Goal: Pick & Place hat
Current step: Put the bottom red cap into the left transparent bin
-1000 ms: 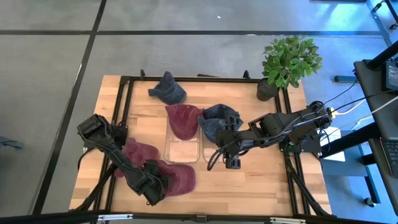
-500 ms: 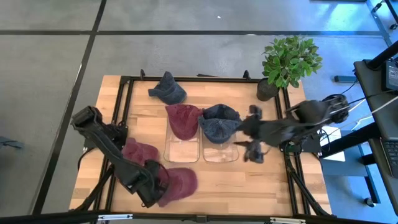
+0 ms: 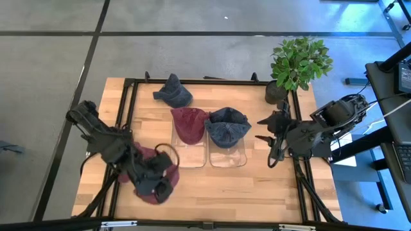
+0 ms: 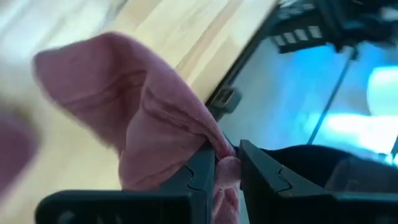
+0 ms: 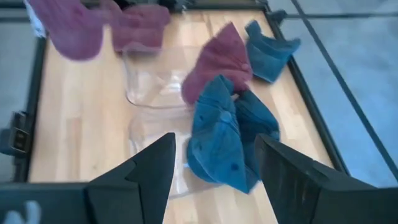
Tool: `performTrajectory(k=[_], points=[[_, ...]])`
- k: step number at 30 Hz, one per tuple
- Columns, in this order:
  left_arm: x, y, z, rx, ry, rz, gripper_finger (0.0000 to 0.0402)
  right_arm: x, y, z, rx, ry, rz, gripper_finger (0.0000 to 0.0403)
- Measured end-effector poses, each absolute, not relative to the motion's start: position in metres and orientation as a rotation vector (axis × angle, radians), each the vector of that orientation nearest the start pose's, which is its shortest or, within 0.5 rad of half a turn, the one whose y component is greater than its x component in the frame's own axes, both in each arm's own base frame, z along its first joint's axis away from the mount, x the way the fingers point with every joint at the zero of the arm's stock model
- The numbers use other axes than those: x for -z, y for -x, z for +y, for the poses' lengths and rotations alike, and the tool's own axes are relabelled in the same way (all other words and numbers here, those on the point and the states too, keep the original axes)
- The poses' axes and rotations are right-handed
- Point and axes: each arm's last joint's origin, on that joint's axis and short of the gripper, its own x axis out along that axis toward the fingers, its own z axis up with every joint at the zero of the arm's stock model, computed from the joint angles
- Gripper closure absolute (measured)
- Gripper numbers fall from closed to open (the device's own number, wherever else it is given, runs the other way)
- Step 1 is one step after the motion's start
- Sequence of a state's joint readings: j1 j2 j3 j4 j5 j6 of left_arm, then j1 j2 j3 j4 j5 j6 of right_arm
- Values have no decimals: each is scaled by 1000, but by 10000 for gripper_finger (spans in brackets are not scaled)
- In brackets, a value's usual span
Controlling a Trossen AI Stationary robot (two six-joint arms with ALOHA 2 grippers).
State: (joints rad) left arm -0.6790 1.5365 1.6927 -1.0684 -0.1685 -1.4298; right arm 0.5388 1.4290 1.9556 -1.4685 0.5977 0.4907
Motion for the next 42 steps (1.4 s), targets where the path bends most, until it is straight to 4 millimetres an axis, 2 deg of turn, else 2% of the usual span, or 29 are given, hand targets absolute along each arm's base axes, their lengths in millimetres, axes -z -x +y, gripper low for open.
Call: performTrajectory(k=[4, 9, 18, 26, 33, 38, 42], points=[[-414, -247, -169, -48, 717, 892, 354, -463, -195, 97, 287, 51, 766, 181], [-434, -258, -144, 67, 411, 790, 354, -463, -195, 97, 295, 31, 762, 181], [-440, -274, -104, 104, 85, 741, 354, -463, -195, 96, 307, 3, 757, 181], [-428, -271, -70, 59, -84, 912, 354, -463, -195, 96, 319, -25, 752, 181], [-416, -283, -53, 102, -230, 999, 354, -464, -195, 95, 359, -33, 726, 181], [-397, -296, -47, 128, -292, 1122, 354, -464, -195, 95, 375, -54, 718, 181], [-375, -307, -43, 112, -410, 1279, 354, -462, -198, 97, 389, -71, 716, 181]])
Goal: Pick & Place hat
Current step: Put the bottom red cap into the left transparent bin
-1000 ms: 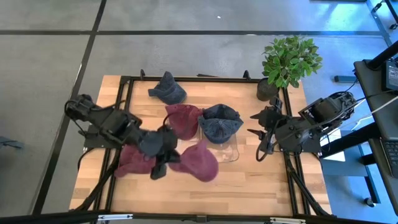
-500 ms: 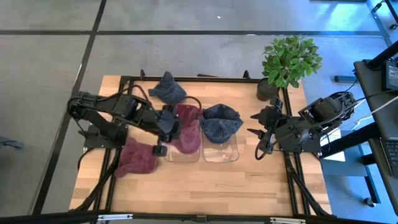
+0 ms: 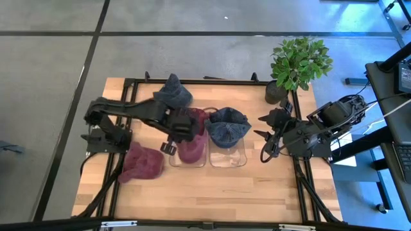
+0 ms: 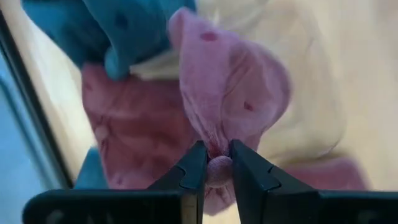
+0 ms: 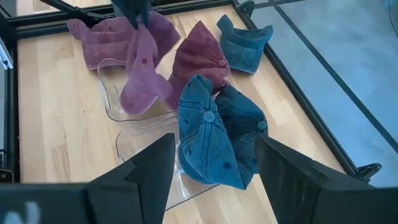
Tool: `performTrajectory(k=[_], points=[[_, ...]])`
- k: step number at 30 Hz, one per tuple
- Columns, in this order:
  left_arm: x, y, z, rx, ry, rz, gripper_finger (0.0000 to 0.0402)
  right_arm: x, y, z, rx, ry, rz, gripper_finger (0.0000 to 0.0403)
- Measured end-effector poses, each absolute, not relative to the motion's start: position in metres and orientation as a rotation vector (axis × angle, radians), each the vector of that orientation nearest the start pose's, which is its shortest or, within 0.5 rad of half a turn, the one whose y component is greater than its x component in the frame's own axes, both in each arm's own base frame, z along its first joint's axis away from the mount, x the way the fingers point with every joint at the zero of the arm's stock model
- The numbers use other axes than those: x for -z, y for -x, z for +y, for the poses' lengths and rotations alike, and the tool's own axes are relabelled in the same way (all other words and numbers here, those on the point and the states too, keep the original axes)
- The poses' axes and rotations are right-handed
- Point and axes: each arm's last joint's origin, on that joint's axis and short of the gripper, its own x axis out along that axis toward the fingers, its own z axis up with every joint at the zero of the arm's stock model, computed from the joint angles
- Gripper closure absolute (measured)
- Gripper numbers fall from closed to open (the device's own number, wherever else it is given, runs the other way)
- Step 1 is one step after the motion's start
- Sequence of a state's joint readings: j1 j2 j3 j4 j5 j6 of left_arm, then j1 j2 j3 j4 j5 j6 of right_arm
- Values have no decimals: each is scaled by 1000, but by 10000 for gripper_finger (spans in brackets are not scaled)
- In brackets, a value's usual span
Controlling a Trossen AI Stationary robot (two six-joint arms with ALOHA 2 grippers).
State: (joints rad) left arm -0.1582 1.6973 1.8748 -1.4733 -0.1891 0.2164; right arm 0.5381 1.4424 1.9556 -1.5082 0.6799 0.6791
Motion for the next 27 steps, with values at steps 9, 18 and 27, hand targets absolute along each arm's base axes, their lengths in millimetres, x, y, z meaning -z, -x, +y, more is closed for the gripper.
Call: performTrajectory(k=[9, 18, 27], points=[[-338, -330, -19, -42, -250, 1503, 354, -456, -206, 102, 396, -53, 738, 181], [-325, -340, 12, -291, -50, 1531, 354, -455, -209, 103, 397, -49, 744, 181], [-328, -338, 34, -404, -6, 1506, 354, -455, -209, 104, 392, -52, 748, 181]])
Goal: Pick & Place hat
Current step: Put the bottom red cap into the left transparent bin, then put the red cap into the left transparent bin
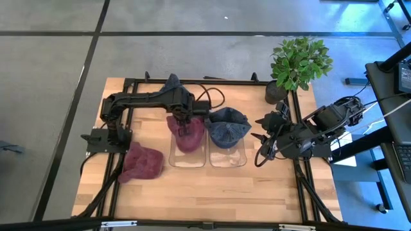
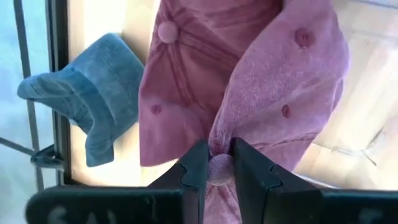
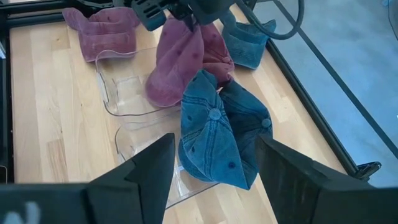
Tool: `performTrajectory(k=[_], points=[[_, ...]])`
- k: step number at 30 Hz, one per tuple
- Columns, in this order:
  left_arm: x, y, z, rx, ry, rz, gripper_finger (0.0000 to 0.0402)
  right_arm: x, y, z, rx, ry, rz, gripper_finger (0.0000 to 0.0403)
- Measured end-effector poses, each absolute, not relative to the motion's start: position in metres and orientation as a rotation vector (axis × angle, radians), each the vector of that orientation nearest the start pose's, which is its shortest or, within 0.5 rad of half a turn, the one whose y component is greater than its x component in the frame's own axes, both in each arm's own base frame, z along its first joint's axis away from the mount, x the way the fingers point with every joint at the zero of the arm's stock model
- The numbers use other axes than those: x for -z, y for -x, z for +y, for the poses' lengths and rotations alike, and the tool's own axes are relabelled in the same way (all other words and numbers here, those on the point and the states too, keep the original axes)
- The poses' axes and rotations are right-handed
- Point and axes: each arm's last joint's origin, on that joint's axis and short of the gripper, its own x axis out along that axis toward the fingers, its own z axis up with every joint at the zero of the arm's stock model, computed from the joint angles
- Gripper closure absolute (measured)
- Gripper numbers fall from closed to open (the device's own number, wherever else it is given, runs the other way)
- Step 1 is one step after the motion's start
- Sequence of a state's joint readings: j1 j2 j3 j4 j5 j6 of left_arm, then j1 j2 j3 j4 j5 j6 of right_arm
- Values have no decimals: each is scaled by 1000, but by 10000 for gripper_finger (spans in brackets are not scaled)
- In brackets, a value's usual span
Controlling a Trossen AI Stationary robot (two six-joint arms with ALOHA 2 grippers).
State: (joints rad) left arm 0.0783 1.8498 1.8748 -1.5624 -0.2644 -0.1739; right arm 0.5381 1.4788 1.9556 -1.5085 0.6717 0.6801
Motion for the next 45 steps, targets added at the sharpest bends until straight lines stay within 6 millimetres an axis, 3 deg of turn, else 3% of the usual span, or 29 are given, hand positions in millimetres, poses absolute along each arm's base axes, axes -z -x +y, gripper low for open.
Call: performTrajectory(k=[4, 12, 18, 24, 29, 38, 45], points=[[-328, -343, 38, -445, 33, 1442, 351, -455, -209, 104, 391, -50, 749, 181], [-328, -344, 43, -462, 50, 1418, 284, -454, -209, 104, 388, -48, 752, 181], [-328, -344, 42, -463, 65, 1417, 274, -454, -208, 104, 379, -51, 761, 181], [-335, -340, 43, -542, -19, 1385, 247, -454, -208, 104, 376, -51, 764, 181], [-357, -323, 41, -605, 8, 1300, 220, -454, -208, 104, 375, -50, 765, 181], [-406, -265, 15, -369, 330, 1198, 218, -454, -208, 104, 374, -48, 765, 181], [-399, -222, -26, -494, 526, 1165, 219, -454, -208, 104, 365, -25, 770, 181]])
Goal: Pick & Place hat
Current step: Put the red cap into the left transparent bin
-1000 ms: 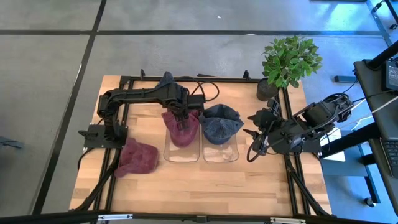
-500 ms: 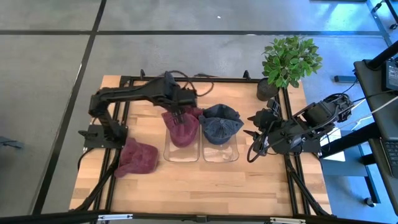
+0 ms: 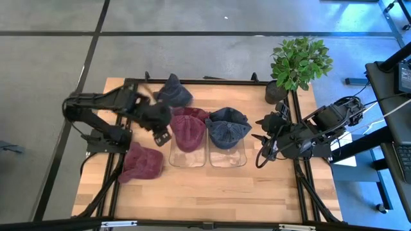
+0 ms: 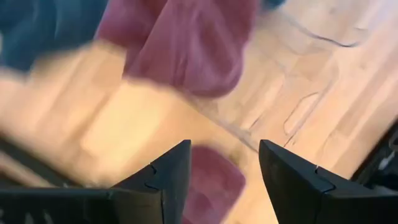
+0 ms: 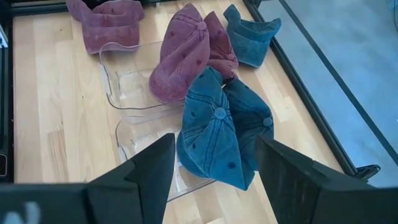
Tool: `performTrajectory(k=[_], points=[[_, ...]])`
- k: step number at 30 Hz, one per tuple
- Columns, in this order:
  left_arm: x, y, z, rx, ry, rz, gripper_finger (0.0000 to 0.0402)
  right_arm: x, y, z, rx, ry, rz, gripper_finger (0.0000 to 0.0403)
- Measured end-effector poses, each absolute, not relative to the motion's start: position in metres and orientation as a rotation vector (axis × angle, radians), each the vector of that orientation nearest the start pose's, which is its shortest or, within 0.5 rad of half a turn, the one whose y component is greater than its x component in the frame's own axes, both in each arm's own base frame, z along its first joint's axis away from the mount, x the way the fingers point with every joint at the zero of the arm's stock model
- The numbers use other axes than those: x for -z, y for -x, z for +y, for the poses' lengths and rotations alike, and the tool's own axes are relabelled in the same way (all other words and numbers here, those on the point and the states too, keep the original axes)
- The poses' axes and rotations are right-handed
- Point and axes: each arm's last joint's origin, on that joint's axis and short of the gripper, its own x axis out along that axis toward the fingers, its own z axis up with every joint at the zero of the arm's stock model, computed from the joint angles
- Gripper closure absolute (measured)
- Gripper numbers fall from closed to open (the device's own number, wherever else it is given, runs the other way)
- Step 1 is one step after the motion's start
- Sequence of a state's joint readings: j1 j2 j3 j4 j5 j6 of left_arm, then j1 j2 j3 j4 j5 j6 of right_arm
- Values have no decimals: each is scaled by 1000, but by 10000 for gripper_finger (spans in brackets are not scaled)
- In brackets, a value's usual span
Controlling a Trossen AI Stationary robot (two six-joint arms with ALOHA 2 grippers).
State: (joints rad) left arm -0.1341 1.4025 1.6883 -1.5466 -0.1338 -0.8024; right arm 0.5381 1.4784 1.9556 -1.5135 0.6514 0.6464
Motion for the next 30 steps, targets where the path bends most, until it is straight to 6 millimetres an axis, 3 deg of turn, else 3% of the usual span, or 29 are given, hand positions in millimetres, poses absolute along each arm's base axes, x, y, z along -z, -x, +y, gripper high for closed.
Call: performTrajectory(k=[7, 12, 20, 30], points=[[-355, -181, -60, -756, 752, 1202, 219, -454, -208, 104, 348, 16, 776, 181], [-315, -164, -79, -935, 832, 1276, 219, -454, -208, 104, 345, 23, 776, 181], [-257, -163, -102, -998, 972, 1250, 219, -454, -208, 104, 345, 23, 776, 181], [-213, -156, -114, -1002, 1084, 1216, 217, -454, -209, 104, 345, 19, 774, 181]])
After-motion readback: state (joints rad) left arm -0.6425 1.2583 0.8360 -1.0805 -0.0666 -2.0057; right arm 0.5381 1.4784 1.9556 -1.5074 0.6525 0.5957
